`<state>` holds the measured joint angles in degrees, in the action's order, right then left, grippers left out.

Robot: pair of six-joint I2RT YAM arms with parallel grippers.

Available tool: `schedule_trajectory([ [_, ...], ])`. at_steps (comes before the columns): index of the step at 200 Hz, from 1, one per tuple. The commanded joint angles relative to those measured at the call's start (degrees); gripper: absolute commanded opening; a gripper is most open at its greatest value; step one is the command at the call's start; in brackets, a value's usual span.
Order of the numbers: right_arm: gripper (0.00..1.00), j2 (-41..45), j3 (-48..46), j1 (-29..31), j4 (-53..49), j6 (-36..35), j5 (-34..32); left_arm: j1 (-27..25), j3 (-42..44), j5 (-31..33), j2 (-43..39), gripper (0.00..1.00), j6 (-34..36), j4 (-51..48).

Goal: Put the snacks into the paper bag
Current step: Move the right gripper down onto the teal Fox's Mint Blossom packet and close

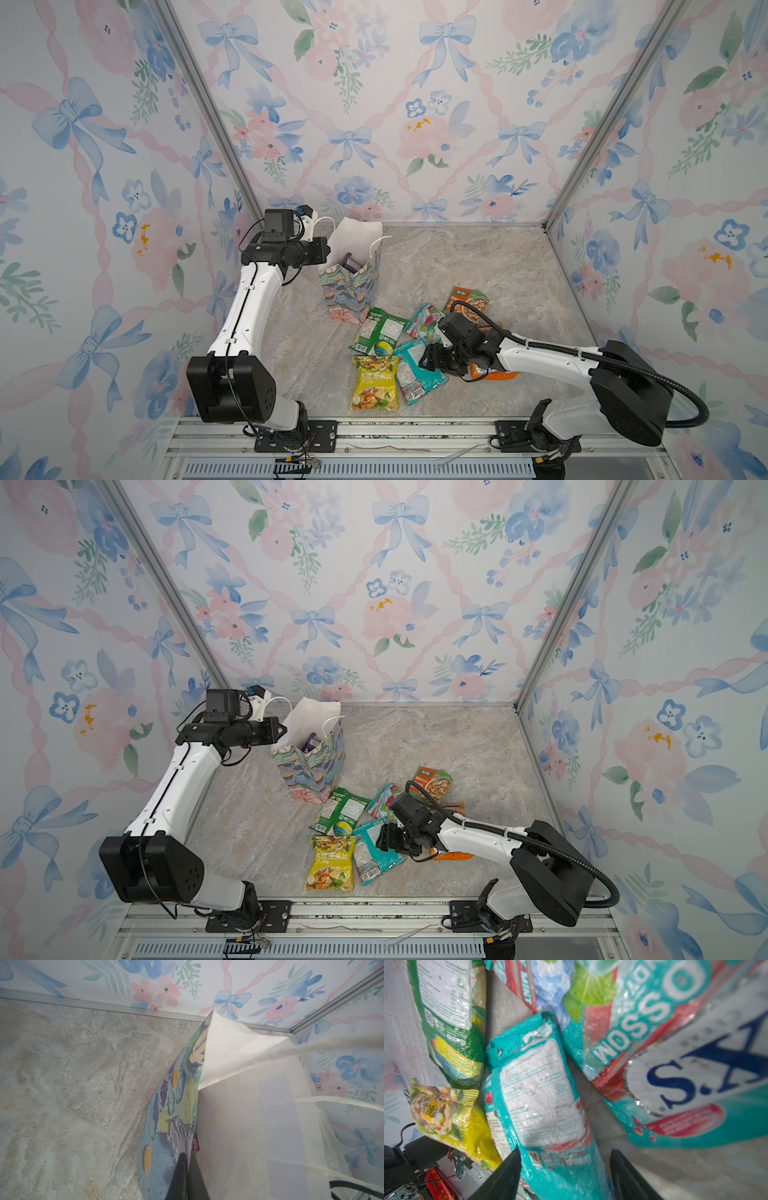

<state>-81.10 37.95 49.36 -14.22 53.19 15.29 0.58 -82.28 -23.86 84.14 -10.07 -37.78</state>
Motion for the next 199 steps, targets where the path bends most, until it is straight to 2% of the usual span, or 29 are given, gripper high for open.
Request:
schedule_trajectory([
  [1, 0.66, -1.09, -1.36, 0.89, 2.79, 2.44, 0.51, 0.31, 0.81, -0.79, -1.42, 0.00, 1.00, -0.28],
  [53, 0.33, -0.21, -2.01, 0.73, 3.34, 3.33, -1.57, 0.38, 0.81, -0.84, -1.36, 0.00, 0.90, -0.21],
  [77, 0.14, 1.41, -1.86, 0.00, 2.52, 2.93, -2.87, 0.33, 0.86, -0.84, -1.33, 0.00, 0.92, -0.28],
  [107, 0.00, 4.06, -1.66, -1.35, 1.61, 2.82, -3.34, 0.28, 0.87, -0.75, -1.42, 0.00, 0.92, -0.28],
  [199, 0.00, 11.07, 6.62, -3.74, -6.50, -1.58, -4.77, 0.38, 0.83, -0.84, -1.23, 0.00, 0.83, -0.23],
])
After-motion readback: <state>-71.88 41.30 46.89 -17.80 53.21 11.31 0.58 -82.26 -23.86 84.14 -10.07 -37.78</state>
